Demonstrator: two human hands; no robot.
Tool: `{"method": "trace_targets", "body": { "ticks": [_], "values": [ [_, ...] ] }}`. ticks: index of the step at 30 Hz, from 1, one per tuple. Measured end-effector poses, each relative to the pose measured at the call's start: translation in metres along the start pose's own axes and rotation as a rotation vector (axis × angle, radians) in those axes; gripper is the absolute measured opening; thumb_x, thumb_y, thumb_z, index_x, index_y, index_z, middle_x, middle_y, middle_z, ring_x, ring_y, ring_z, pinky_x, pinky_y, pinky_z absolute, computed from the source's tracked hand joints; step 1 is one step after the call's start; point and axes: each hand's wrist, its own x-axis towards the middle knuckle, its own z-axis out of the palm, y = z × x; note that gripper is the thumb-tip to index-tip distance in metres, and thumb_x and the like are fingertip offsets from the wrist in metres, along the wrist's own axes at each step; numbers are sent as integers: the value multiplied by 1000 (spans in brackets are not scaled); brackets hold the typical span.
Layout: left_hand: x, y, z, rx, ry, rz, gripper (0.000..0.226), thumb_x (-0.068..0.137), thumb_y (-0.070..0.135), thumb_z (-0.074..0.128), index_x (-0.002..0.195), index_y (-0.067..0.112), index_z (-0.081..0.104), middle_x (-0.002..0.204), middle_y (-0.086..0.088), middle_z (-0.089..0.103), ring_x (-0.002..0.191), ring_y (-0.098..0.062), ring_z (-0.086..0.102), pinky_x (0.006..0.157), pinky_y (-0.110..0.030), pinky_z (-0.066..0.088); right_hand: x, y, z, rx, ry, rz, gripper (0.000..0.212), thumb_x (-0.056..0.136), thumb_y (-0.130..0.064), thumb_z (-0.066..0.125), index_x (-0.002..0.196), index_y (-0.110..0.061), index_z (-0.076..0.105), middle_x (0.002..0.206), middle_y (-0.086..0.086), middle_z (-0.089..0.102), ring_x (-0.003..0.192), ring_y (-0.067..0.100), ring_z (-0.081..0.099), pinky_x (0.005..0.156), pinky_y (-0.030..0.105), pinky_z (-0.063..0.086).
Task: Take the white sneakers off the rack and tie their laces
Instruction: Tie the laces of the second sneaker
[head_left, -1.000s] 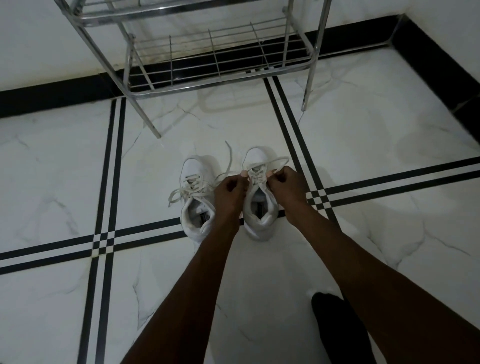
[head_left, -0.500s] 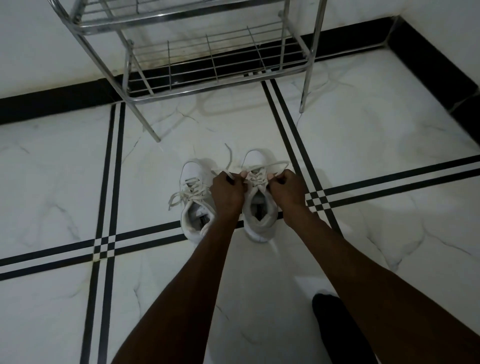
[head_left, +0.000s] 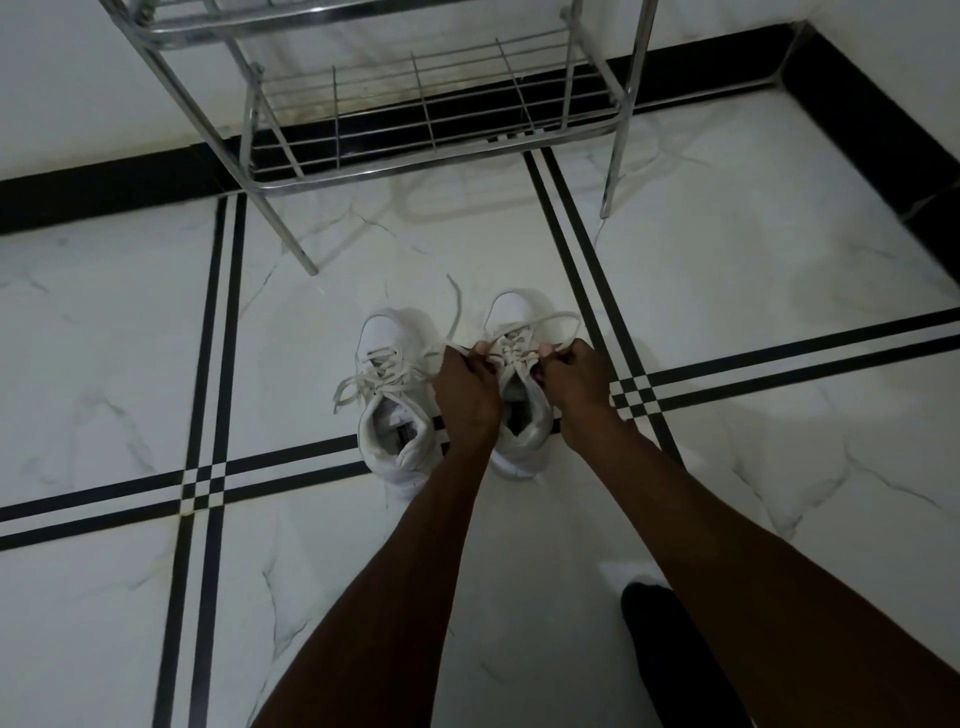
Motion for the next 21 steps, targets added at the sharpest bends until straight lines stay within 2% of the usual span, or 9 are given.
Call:
{"method": "trace_targets", "body": {
  "ticks": [4, 6, 8, 12, 14, 16, 18, 20, 21],
  "values": [
    [-3, 6, 8, -41, 70, -151, 28, 105, 14, 44, 110, -7, 61, 117, -26, 69, 111, -40, 64, 83, -35, 44, 8, 11, 3, 209, -28, 204, 15, 84, -36, 68, 83, -21, 69, 94, 7, 75, 91, 29, 71, 86, 51, 60],
    [-1, 7, 10, -109, 64, -255, 33, 106, 21, 46, 113, -7, 61, 119, -26, 68, 114, -40, 63, 89, -38, 47, 13, 14, 5, 262, -51, 271, 17, 84, -38, 69, 86, -21, 71, 97, 9, 75, 91, 31, 72, 86, 50, 61],
    [3, 7, 7, -150, 26, -268, 41, 105, 31, 48, 111, -6, 66, 114, -25, 71, 110, -39, 65, 86, -36, 48, 14, 11, 6, 255, -49, 253, 16, 86, -35, 69, 86, -20, 70, 98, 11, 75, 92, 31, 72, 87, 50, 60],
    [14, -8, -9, -129, -28, -136, 55, 93, 54, 59, 89, 1, 73, 82, -13, 76, 84, -28, 73, 74, -35, 55, 3, -4, -13, 114, -8, 72, 23, 77, -23, 83, 74, -16, 61, 93, 16, 74, 87, 33, 73, 81, 49, 61],
    [11, -9, -22, -85, 26, -98, 50, 86, 56, 68, 93, 6, 68, 82, -6, 74, 83, -25, 73, 74, -34, 54, -2, -7, -28, -21, 81, -158, 42, 68, -23, 90, 90, -12, 57, 103, 13, 66, 90, 28, 66, 77, 39, 58],
    [5, -7, -30, -3, 88, 73, 33, 89, 38, 71, 100, 9, 61, 91, -1, 69, 89, -24, 68, 77, -35, 50, -1, -9, -41, -253, 138, -524, 54, 70, -17, 88, 113, -13, 55, 120, 9, 54, 105, 23, 55, 85, 32, 50],
    [3, -6, -31, 172, 11, 355, 27, 90, 20, 69, 115, 13, 59, 113, -4, 62, 106, -27, 58, 84, -38, 47, 5, -8, -48, -602, 3, -797, 46, 79, -15, 79, 122, -21, 62, 137, 6, 51, 125, 28, 45, 99, 38, 44],
    [12, -12, -27, 478, -141, 536, 39, 89, 15, 68, 126, 18, 59, 138, -5, 52, 124, -34, 43, 95, -45, 41, 12, -3, -54, -858, -118, -871, 24, 85, -19, 73, 109, -20, 73, 138, 5, 56, 133, 32, 42, 102, 49, 42],
    [17, -15, -25, 623, -180, 558, 35, 89, 16, 67, 124, 20, 63, 144, -5, 48, 130, -36, 38, 98, -47, 38, 15, -2, -58, -900, -126, -870, 14, 87, -23, 71, 100, -18, 75, 131, 4, 62, 130, 31, 46, 100, 48, 42]
  ]
}}
